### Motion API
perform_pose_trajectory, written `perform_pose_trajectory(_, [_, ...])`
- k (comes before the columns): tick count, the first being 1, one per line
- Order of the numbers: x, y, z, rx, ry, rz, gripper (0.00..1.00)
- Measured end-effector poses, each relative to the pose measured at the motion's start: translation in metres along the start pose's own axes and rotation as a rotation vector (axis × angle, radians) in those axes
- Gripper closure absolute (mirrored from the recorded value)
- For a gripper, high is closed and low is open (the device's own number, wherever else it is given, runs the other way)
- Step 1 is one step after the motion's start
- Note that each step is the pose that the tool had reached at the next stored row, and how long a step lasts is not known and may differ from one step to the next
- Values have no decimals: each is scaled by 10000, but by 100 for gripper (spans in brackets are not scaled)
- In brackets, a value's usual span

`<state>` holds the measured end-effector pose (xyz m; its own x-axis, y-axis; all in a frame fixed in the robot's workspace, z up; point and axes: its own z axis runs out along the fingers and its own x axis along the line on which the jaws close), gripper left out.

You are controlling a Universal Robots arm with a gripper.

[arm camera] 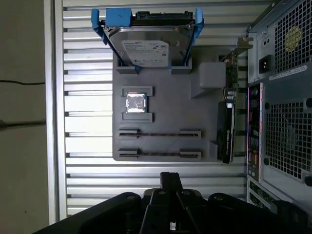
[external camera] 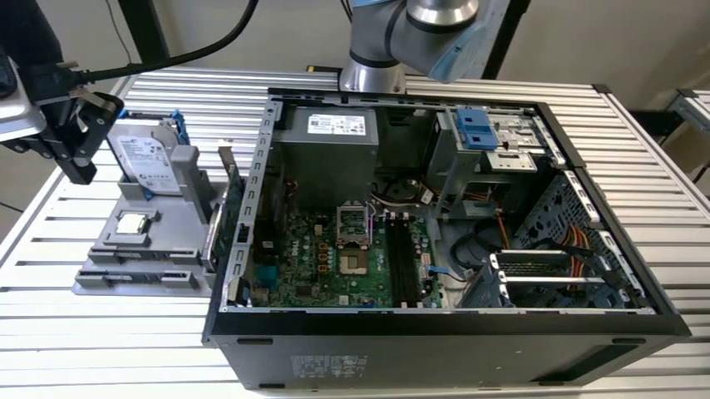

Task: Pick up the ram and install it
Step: 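Pick up the ram and move it above insertion slot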

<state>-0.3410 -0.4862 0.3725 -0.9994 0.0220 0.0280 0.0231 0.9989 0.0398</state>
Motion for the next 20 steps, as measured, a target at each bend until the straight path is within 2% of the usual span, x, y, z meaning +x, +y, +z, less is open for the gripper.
perform_pose_trajectory(8, [0, 0, 0, 11, 15, -382, 100])
perform_pose_trajectory(16, [-1, -1, 0, 28, 41, -1016, 100])
perform_pose_trajectory(17, [1, 0, 0, 37, 53, -1316, 100])
perform_pose_trajectory(20, [1, 0, 0, 43, 61, -1513, 100])
